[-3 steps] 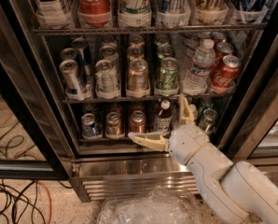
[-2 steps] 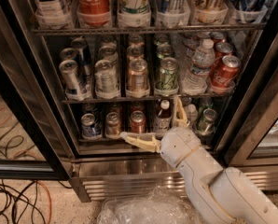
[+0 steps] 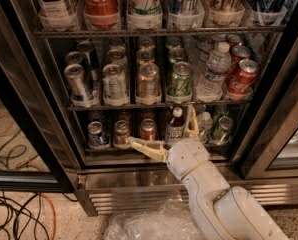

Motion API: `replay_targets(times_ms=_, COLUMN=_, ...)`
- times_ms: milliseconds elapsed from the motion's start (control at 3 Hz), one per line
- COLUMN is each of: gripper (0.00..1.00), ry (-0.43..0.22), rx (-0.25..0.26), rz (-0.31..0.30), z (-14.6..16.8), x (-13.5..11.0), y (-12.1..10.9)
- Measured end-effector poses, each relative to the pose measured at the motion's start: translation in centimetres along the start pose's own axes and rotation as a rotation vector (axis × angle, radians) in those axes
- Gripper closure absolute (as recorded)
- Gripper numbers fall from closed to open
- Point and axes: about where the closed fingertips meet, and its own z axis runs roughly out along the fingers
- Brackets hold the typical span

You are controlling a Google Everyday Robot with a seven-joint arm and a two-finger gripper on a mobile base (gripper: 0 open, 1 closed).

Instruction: Pick orange can from middle shelf of fridge

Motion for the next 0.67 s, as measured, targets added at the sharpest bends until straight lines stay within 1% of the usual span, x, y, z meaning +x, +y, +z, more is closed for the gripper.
replay_targets(times_ms=333, gripper=0.0, ry=0.011, rx=0.0, rz=-0.005, z=-0.06, x=0.05, y=-0.07)
replay_targets(times_ms=667, gripper=0.0, ry=0.046, rx=-0.031, rz=-0.012, z=0.56, x=0.14, y=0.12)
